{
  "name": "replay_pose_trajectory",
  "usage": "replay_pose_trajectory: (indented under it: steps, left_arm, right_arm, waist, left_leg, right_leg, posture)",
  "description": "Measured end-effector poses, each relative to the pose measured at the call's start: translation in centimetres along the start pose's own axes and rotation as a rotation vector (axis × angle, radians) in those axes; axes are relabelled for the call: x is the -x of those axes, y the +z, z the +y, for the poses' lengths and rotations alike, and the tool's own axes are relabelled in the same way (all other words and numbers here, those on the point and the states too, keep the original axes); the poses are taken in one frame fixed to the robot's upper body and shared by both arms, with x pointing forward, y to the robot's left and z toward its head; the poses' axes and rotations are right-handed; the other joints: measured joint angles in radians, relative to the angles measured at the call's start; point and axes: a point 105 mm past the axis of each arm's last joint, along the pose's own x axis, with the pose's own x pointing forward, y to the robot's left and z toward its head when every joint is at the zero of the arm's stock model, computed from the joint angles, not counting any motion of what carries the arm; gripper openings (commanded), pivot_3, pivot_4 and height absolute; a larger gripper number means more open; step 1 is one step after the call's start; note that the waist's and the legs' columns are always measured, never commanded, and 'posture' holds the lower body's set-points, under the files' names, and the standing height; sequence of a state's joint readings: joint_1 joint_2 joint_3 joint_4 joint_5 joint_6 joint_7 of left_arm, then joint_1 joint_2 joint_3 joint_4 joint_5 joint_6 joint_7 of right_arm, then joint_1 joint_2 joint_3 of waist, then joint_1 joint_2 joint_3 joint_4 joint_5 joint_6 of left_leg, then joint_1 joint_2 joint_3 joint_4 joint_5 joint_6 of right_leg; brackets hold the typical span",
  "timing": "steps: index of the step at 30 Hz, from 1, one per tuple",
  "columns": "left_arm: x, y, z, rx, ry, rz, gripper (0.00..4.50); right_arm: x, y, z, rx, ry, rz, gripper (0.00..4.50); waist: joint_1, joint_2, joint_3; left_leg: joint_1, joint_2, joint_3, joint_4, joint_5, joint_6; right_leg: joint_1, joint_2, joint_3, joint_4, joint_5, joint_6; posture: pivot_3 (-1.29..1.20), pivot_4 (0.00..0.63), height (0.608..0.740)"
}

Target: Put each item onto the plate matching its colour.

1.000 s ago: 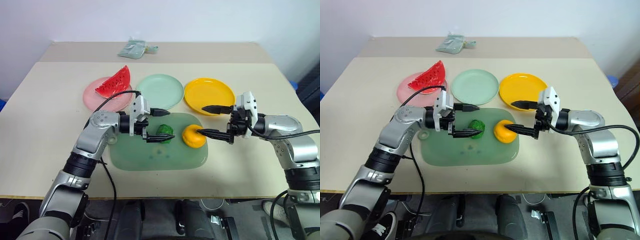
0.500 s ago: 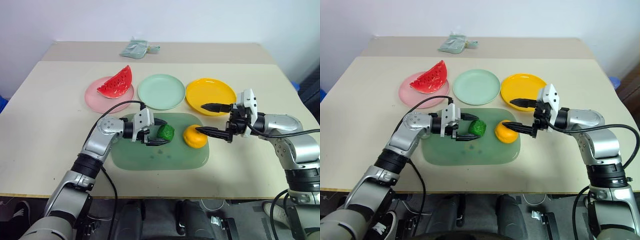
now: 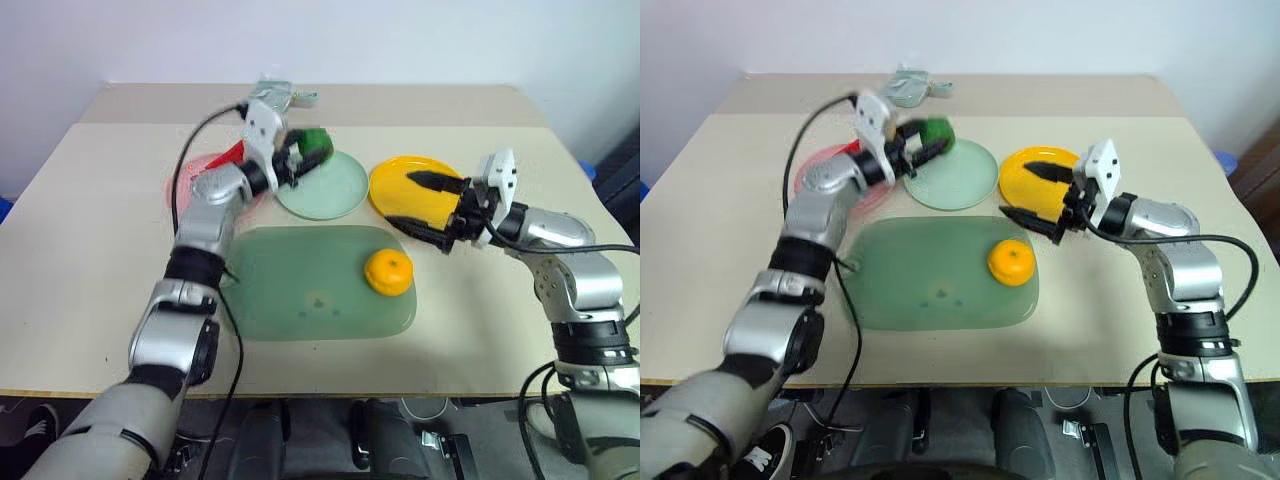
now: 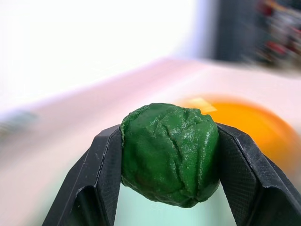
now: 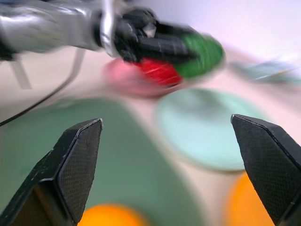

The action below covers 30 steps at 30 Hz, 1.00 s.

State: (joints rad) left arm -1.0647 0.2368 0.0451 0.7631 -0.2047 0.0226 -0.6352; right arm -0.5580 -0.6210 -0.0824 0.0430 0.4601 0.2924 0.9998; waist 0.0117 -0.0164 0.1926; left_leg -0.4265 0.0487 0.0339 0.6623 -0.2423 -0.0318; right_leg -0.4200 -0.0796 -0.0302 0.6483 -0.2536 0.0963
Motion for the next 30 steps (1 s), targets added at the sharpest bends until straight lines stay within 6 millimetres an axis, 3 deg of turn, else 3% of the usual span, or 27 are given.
replay_pose_trajectory:
  steps: [3,4,7,12,17,20,24,27,30]
  left_arm:
    - [-0.4,-2.7,0.7,0.084,0.078,0.064,2.41]
    - [-0.3,-4.0,0.8,0.100,0.098,0.110,3.33]
    - [-0.3,-6.2,0.4,0.129,0.122,0.182,4.47]
    - [-1.1,-5.1,-0.3,0.102,0.072,0.146,4.47]
    - [-0.7,-1.6,-1.2,0.095,-0.132,0.011,4.47]
    - [2.1,0.4,-1.6,0.069,-0.290,-0.052,4.47]
    - [7.2,1.1,-2.5,0.084,-0.477,-0.037,4.47]
    - [12.2,1.5,-3.7,0.169,-0.626,0.079,4.47]
    - [15.2,1.1,-5.2,0.208,-0.711,0.170,4.47]
  right_arm:
    - [-0.4,-0.5,0.3,-0.002,0.011,0.006,4.50]
    - [-0.5,-0.6,0.5,-0.003,0.020,0.009,4.50]
    - [-0.5,-0.6,0.6,-0.004,0.027,0.011,4.50]
    - [0.0,-1.4,1.0,-0.033,0.037,0.032,4.50]
    - [0.8,-1.8,2.2,-0.055,0.094,0.065,4.50]
    - [1.4,-2.2,3.0,-0.064,0.143,0.102,4.50]
    - [2.4,-3.1,3.7,-0.084,0.197,0.164,4.50]
    - [2.2,-3.4,4.2,-0.085,0.233,0.182,4.50]
    - [1.6,-3.7,4.4,-0.079,0.238,0.192,4.50]
  waist:
    - [0.002,0.000,0.000]
    - [0.002,0.000,0.000]
    - [0.002,-0.001,0.000]
    - [0.001,-0.001,0.000]
    - [-0.001,0.000,0.000]
    - [-0.012,0.000,0.000]
    - [-0.024,0.000,0.000]
    - [-0.030,0.001,0.000]
    - [-0.019,0.001,0.000]
  left_leg:
    - [-0.001,0.000,0.001,0.000,0.000,0.000]
    - [-0.001,0.000,0.001,0.000,0.000,0.000]
    - [-0.001,0.000,0.001,0.001,0.000,0.000]
    - [-0.001,0.000,0.001,0.001,0.000,0.000]
    - [-0.001,0.000,0.001,0.000,0.000,0.000]
    - [0.000,0.000,0.002,0.000,0.000,0.000]
    - [0.000,0.001,0.001,0.000,0.000,0.000]
    - [0.000,0.001,0.001,0.000,0.000,0.000]
    - [0.000,0.001,0.000,0.000,0.000,0.000]
  right_leg:
    - [0.000,-0.001,0.000,-0.001,0.000,0.000]
    - [0.000,-0.001,0.000,-0.001,0.000,0.000]
    - [0.000,-0.001,0.000,-0.001,0.000,0.001]
    - [0.000,-0.001,0.000,-0.001,0.000,0.001]
    - [0.000,0.000,0.000,-0.001,0.000,0.001]
    - [-0.001,0.000,0.001,0.000,0.000,0.000]
    - [-0.001,0.000,0.001,0.001,0.000,0.000]
    - [-0.001,0.000,0.001,0.001,0.000,0.000]
    - [0.000,-0.001,0.001,0.001,0.000,0.000]
  posture:
    - [0.00,0.150,0.740]
    - [0.00,0.150,0.740]
    - [0.00,0.150,0.740]
    - [0.00,0.150,0.740]
    - [0.00,0.150,0.740]
    - [0.00,0.150,0.740]
    - [0.00,0.150,0.740]
    - [0.00,0.150,0.740]
    - [0.00,0.150,0.740]
